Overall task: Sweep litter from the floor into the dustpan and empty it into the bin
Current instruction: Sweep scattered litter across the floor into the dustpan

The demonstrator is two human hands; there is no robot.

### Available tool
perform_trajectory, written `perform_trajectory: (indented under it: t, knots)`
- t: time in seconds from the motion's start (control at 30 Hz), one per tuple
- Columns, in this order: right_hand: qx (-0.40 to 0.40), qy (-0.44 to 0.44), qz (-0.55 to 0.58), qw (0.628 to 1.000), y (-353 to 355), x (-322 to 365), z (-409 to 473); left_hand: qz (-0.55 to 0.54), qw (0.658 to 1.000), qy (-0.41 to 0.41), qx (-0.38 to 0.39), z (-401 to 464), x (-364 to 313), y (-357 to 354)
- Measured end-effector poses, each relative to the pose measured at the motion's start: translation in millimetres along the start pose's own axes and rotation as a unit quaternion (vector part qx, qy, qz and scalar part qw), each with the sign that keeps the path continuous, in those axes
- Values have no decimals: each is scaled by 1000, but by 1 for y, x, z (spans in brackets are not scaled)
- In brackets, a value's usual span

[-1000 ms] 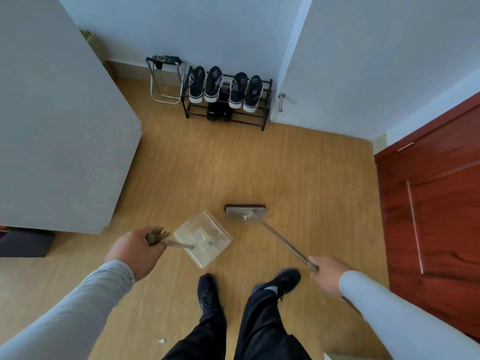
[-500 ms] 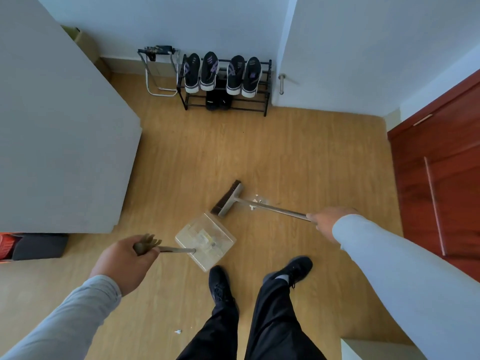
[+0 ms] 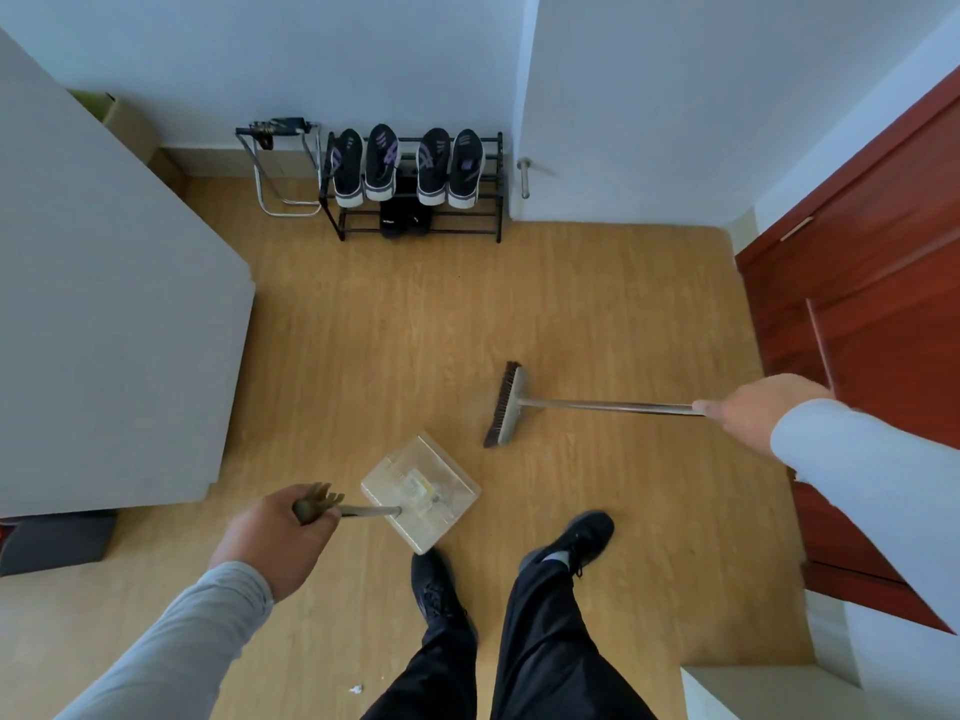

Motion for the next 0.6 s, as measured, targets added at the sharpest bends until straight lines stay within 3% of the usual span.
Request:
perform_trajectory:
  t: [0.1, 0.2, 0.33, 0.43, 0.6]
  knots:
    - [8, -1, 26, 1000, -13, -14, -27, 2, 1000, -23, 4, 1, -14, 3]
    - [8, -22, 170, 985, -25, 0, -41, 4, 999, -37, 3, 4, -26, 6]
    - [-27, -19, 266, 964, -38, 57, 6, 3, 999, -46, 0, 6, -38, 3]
    - [-3, 1, 366, 930, -53, 117, 45, 15, 999, -49, -3, 8, -44, -2]
    - [62, 6, 354, 933, -91, 165, 19, 37, 997, -70, -6, 8, -56, -3]
Point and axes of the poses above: each hand's wrist, its own z-axis towards the middle knuckle, its own y-axis out of the back of the hand, x = y × z, the point moved 5 cm from there along z, towards the middle knuckle, and after that the axes turned 12 degrees about y, right-handed, at the moved point
